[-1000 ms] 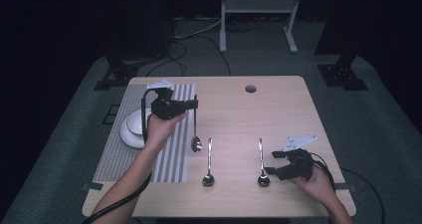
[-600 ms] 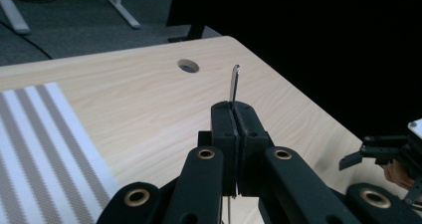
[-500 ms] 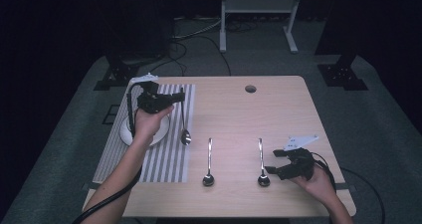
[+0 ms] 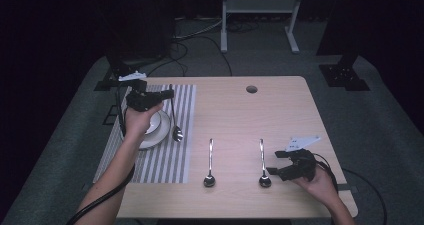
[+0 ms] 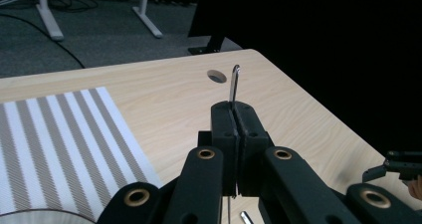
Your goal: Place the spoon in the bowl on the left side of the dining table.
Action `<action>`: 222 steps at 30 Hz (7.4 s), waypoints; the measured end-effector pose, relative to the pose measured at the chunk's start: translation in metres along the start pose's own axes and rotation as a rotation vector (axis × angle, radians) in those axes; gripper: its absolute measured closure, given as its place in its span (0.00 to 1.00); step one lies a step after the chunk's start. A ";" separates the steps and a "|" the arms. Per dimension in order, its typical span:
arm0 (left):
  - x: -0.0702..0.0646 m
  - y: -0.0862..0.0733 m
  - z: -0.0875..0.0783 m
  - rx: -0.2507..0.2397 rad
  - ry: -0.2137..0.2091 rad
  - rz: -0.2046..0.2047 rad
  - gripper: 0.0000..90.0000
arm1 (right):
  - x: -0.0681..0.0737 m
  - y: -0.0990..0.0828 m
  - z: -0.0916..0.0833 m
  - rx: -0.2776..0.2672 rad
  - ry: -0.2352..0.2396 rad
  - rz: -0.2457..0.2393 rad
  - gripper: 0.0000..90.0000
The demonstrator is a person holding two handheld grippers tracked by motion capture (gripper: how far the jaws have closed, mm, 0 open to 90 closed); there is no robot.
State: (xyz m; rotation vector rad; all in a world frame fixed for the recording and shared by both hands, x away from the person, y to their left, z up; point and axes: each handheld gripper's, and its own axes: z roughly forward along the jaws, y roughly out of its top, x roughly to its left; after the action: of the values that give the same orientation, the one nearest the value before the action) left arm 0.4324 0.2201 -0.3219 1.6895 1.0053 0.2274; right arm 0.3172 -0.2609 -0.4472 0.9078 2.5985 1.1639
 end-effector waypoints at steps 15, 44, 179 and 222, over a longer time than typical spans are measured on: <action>0.018 0.009 -0.025 -0.047 0.062 -0.007 0.99 | 0.000 0.001 -0.001 -0.001 -0.008 -0.003 0.28; 0.045 0.014 -0.054 -0.105 0.160 -0.040 0.99 | -0.002 0.001 -0.005 -0.013 -0.020 0.006 0.28; 0.104 -0.100 -0.111 -0.023 0.451 -0.127 0.36 | -0.008 0.001 -0.012 -0.040 -0.036 0.041 0.25; 0.010 -0.109 -0.066 0.062 0.223 0.100 0.10 | -0.012 -0.003 -0.017 -0.040 -0.053 0.058 0.22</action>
State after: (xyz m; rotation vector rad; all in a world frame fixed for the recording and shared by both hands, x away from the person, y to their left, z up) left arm 0.3447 0.2777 -0.3943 1.8010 1.1018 0.4624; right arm 0.3190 -0.2797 -0.4392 0.9980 2.5139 1.1848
